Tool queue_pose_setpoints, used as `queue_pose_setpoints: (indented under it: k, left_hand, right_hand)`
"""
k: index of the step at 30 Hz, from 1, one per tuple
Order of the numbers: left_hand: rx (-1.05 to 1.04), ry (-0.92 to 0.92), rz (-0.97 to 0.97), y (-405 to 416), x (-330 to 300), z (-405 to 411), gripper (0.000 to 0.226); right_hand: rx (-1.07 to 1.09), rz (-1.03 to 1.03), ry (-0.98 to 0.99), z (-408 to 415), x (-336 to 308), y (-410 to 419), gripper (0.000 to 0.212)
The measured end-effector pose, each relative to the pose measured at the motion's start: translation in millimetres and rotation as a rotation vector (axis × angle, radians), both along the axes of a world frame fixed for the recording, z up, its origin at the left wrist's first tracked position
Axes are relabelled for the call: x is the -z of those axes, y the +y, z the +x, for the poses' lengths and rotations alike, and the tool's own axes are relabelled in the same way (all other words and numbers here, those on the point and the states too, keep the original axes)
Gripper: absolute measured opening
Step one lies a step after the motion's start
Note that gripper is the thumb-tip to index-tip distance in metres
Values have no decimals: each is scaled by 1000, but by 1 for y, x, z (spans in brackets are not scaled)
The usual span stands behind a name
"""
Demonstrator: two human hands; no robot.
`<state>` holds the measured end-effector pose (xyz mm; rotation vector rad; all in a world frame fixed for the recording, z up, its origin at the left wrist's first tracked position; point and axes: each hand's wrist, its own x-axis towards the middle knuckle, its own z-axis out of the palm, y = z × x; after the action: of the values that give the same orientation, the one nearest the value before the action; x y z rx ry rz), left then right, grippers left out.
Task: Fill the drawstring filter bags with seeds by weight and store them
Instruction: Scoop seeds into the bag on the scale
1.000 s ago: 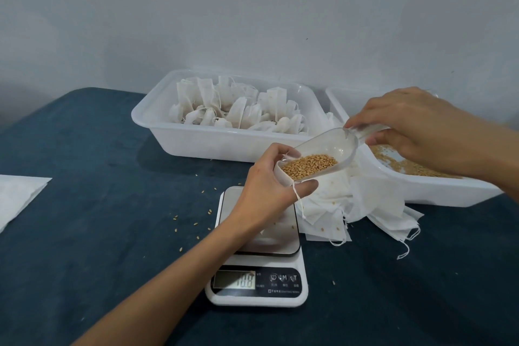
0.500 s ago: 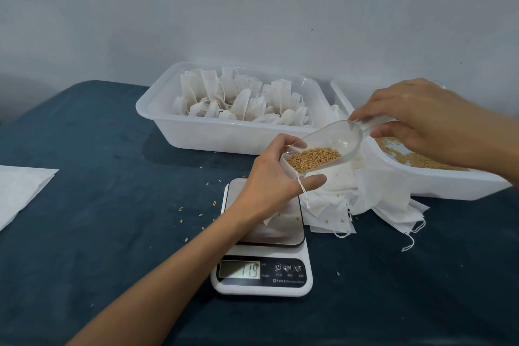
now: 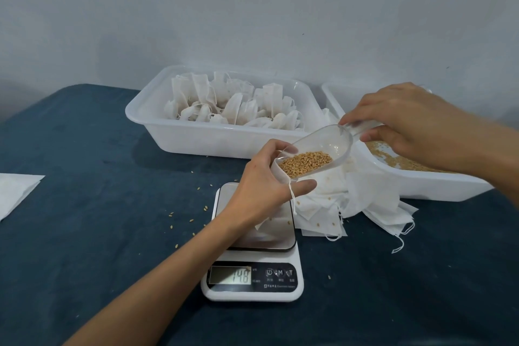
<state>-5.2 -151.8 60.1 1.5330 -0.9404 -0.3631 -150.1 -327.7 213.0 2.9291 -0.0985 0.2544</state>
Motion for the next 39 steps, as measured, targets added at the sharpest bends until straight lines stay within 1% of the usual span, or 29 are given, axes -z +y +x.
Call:
queue_pose_setpoints:
  k: [18, 39]
  left_hand:
    - [-14, 51, -12, -1, -2, -3, 49]
    - [-19, 37, 3, 0, -3, -4, 50]
  right_hand:
    - [10, -29, -19, 1, 1, -3, 35]
    - [25, -66, -17, 2, -5, 6, 35]
